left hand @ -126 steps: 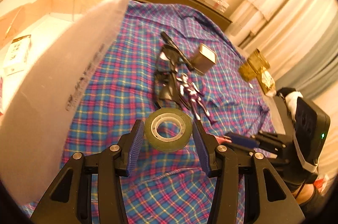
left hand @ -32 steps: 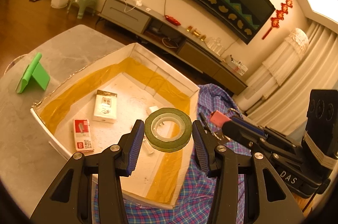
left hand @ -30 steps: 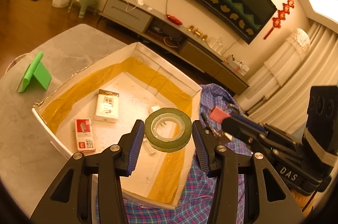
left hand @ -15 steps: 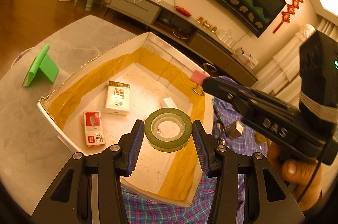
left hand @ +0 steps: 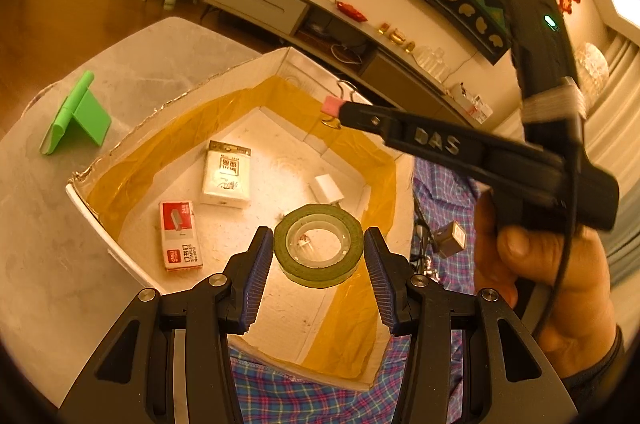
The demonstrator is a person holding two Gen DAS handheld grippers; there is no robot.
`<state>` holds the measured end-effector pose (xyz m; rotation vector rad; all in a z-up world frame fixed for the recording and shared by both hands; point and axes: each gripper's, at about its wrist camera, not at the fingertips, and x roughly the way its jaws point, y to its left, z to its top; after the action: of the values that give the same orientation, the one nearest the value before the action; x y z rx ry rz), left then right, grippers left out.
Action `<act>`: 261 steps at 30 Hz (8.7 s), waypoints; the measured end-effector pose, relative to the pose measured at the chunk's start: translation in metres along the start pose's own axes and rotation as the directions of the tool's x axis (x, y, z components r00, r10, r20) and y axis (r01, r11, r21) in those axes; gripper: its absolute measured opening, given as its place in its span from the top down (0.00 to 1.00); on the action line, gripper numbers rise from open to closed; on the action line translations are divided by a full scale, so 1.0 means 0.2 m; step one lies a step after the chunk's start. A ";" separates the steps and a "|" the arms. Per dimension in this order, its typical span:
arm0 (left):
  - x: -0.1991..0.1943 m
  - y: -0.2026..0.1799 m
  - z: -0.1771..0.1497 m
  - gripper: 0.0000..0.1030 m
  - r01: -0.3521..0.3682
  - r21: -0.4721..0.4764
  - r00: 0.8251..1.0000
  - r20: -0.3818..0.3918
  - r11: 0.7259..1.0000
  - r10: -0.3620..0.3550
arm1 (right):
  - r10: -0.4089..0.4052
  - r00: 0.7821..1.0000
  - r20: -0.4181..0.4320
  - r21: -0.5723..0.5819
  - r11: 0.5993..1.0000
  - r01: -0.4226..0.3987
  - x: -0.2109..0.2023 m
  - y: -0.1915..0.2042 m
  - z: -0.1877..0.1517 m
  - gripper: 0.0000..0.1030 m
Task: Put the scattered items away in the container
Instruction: 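Carry the tape roll and pink clip over the cardboard box with both tools, then open both tools to drop the tape roll and clip into the box, then move both tools back over the cloth to the glasses and figurine, then grasp the black glasses with the left tool while the right tool grasps the purple figurine, then lift the glasses and figurine toward the cardboard box with both tools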
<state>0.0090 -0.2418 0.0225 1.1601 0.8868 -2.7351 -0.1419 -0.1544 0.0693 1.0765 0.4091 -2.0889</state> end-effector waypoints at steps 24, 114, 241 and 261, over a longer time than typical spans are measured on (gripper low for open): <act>0.13 0.03 0.01 0.53 -0.064 0.036 0.995 -0.076 0.997 0.067 | -0.115 0.985 -0.126 -0.130 0.987 0.098 0.33 0.06 0.14 0.78; -0.09 0.09 0.08 0.47 -0.117 0.016 0.989 0.088 0.993 0.115 | 0.232 0.970 -0.078 0.111 0.969 -0.223 0.02 -0.04 -0.35 0.75; 0.42 -0.87 -0.21 0.63 -0.068 0.387 0.997 0.003 0.920 0.073 | 0.150 0.964 0.221 0.321 0.922 -0.217 -0.55 -0.80 -1.14 0.72; 0.28 -0.72 -0.07 0.63 -0.022 0.280 0.999 0.041 0.960 0.011 | 0.183 0.953 0.242 0.267 0.932 -0.247 -0.54 -0.61 -1.06 0.72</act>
<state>-0.0581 -0.1042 0.0480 1.1401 0.4921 -2.9288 -0.0720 0.0984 0.0229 0.9966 -0.1290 -2.0773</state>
